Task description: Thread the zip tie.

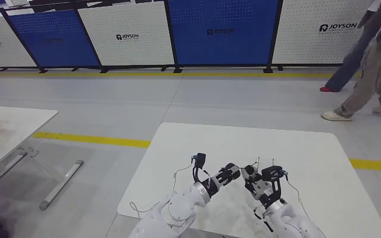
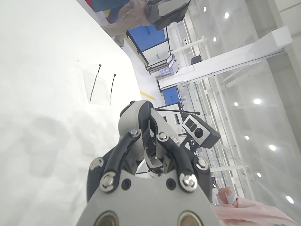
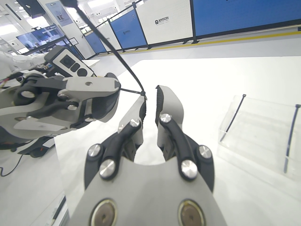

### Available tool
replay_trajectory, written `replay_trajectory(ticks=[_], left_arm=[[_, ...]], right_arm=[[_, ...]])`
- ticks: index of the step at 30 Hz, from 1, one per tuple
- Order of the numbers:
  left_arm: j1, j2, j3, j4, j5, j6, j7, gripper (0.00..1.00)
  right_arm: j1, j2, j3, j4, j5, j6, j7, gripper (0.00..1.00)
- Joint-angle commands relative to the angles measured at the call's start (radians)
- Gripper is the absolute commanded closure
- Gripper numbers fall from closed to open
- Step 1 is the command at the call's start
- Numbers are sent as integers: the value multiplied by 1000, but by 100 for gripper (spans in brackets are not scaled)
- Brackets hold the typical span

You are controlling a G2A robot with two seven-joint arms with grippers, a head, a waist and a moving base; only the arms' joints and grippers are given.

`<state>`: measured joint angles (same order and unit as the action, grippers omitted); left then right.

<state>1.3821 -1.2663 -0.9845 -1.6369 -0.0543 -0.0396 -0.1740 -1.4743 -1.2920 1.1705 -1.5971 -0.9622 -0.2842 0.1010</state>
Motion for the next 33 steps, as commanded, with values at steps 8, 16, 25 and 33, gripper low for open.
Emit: replay_trajectory(ticks=[8, 16, 25, 33], left_arm=[[-2, -1, 2, 1, 3, 10, 2, 100], [0, -1, 2, -1, 3, 10, 5, 100], [1, 0, 0, -4, 1, 2, 3, 100], [-1, -1, 8, -9, 2, -15, -14, 100]], right_arm=[[-1, 2, -2, -11, -9, -2, 7, 83], [-4, 4, -2, -16, -9, 2, 7, 99], [0, 5, -6, -11, -5, 8, 16, 100], [12, 4, -19, 9, 20, -15, 32, 100]])
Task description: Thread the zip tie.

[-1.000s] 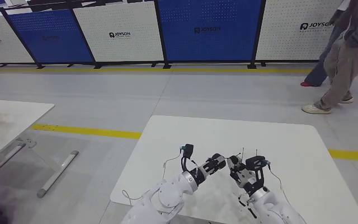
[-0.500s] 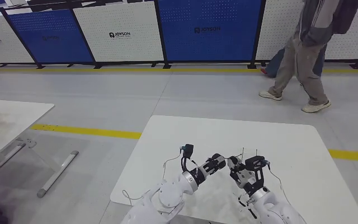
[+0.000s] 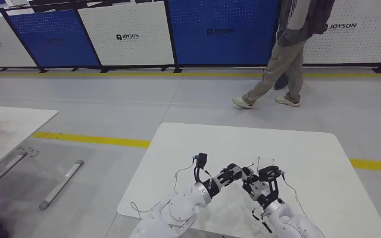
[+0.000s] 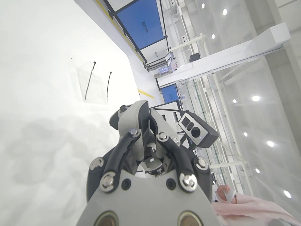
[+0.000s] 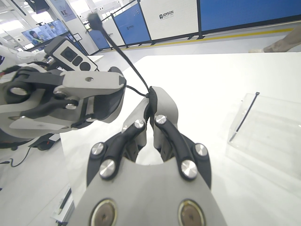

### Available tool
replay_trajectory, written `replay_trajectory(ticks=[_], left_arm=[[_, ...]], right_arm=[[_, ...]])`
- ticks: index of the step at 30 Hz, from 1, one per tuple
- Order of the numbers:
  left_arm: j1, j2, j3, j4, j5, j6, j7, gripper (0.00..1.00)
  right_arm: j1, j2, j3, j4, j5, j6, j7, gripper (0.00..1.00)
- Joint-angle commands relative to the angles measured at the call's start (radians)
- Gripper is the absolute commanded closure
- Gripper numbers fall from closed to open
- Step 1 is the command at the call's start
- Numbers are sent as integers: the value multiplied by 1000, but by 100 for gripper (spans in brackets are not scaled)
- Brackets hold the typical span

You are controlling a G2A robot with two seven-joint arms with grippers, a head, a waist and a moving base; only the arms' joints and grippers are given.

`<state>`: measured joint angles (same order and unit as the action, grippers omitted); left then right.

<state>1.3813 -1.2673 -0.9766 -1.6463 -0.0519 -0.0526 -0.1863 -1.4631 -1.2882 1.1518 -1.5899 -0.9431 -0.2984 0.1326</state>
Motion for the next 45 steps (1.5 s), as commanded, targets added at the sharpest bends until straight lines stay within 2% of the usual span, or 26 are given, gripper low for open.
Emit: replay_trajectory(ticks=[1, 15, 33, 45], left_arm=[[0, 0, -1, 0, -1, -4, -1, 100], [8, 1, -6, -15, -16, -32, -4, 100], [12, 4, -9, -48, -7, -37, -7, 100], [14, 3, -6, -50, -2, -49, 3, 100]], right_arm=[[1, 0, 0, 3, 6, -5, 1, 100], [-2, 6, 10, 9, 20, -23, 7, 100], [2, 11, 3, 34, -4, -36, 6, 100], [3, 13, -6, 51, -33, -27, -11, 100]])
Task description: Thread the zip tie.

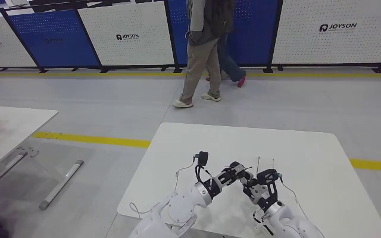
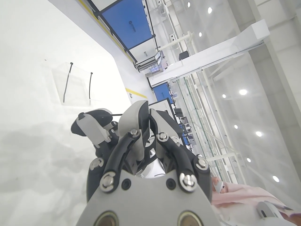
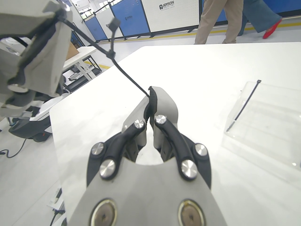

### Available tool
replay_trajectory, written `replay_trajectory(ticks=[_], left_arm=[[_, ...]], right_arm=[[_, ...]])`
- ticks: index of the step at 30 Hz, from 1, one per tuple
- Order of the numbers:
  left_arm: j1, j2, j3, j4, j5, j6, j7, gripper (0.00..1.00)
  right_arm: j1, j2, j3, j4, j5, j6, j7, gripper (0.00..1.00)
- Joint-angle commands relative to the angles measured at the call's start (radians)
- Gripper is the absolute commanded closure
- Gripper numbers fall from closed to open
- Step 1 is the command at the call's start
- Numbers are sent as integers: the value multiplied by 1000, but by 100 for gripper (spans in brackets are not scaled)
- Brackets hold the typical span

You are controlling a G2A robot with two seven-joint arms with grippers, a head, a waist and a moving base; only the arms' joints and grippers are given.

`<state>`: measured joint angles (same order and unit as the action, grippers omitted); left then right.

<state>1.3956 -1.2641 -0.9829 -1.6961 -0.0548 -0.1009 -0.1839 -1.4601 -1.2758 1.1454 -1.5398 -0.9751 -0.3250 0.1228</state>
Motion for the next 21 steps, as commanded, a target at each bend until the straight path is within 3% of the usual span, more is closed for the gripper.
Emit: replay_trajectory(ticks=[1, 21], left_arm=[[-1, 0, 1, 0, 1, -1, 2, 100], [-1, -2, 10, -5, 12, -10, 9, 100]], right_arm=[[0, 1, 0, 3, -1, -2, -2, 100], [8, 5, -1, 24, -3, -8, 3, 100]])
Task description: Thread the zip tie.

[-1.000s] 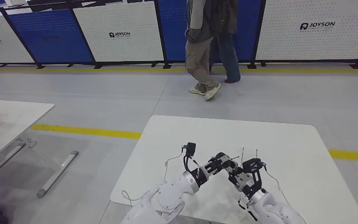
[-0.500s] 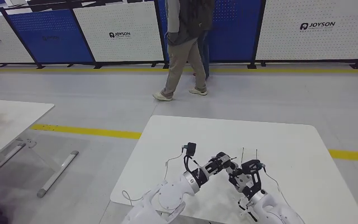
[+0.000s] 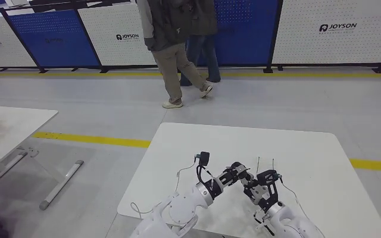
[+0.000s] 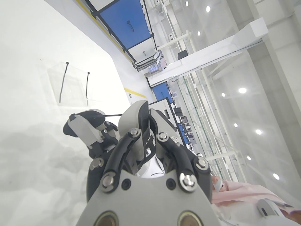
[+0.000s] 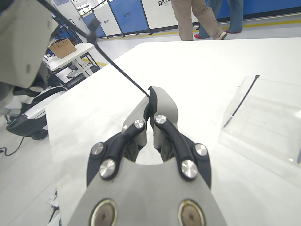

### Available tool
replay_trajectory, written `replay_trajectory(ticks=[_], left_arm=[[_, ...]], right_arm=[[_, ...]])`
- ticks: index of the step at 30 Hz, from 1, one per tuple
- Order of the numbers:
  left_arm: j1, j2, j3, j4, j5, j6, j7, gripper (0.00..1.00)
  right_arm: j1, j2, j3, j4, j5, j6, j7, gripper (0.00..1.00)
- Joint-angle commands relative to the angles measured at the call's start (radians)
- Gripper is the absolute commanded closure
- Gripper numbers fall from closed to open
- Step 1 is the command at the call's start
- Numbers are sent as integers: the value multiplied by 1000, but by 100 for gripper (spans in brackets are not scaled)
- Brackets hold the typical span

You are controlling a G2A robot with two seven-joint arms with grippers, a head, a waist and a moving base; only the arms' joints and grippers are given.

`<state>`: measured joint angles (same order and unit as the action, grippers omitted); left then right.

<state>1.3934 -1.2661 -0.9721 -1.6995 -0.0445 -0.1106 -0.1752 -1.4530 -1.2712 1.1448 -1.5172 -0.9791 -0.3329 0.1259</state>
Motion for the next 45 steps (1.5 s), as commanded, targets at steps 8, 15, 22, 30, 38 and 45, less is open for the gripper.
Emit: replay_trajectory(ticks=[8, 15, 22, 30, 38, 45], left_arm=[[4, 1, -4, -3, 8, 6, 5, 100], [5, -1, -2, 4, 76, 36, 86, 100], [13, -4, -9, 3, 99, 56, 155, 100], [35, -1, -45, -4, 74, 53, 167, 100], [39, -2, -45, -6, 57, 50, 161, 100], [39, -2, -45, -6, 57, 50, 161, 100]], right_arm=[[4, 0, -5, 4, 6, -1, -3, 100], [-20, 3, 13, -29, 34, 7, -34, 0], [-81, 13, 81, -92, 95, -7, -102, 0], [-186, 33, 186, -176, 230, -7, -270, 0], [-214, 42, 211, -200, 280, -7, -296, 0], [-214, 42, 211, -200, 280, -7, -296, 0]])
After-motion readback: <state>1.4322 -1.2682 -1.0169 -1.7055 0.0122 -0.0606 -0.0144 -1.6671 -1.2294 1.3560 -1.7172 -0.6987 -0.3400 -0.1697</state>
